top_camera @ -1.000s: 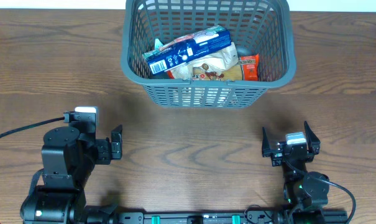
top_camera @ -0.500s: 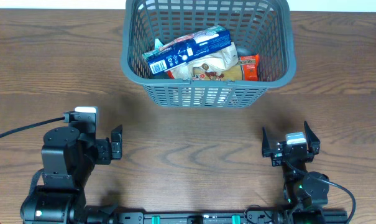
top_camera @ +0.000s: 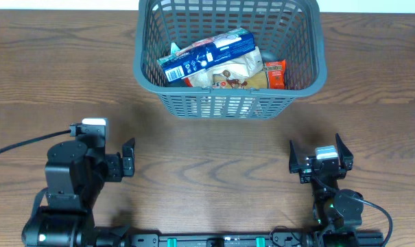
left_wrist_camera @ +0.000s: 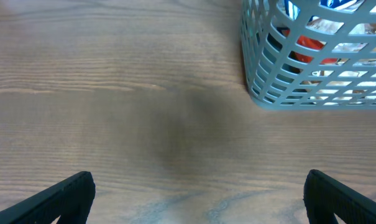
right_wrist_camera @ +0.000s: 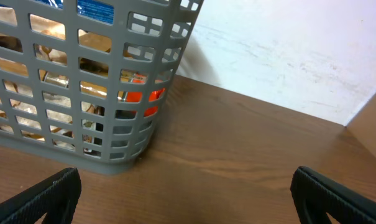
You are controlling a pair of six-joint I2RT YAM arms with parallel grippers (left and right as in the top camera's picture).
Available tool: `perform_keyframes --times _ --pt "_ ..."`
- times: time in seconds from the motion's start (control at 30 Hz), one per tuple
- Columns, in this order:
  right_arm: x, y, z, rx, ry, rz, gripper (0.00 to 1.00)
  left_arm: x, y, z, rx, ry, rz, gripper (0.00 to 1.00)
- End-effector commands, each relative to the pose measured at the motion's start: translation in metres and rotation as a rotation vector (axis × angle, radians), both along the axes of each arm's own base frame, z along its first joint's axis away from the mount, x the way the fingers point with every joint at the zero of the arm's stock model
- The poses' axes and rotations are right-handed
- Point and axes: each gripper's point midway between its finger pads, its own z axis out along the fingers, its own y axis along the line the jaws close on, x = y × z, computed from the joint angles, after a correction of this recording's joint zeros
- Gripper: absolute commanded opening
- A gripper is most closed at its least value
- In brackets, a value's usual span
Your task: Pack container
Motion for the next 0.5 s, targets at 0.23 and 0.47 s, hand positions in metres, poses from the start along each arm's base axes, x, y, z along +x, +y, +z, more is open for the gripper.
perform_keyframes --times 0.23,0.47 --pt "0.000 0.000 -0.002 0.013 -0.001 -0.002 0.99 0.012 0.000 -0.009 0.002 -0.288 -0.006 0.99" --pt "0.000 0.000 -0.002 0.013 -0.001 -0.002 0.99 0.018 -0.001 -0.024 -0.019 -0.518 -0.006 0.98"
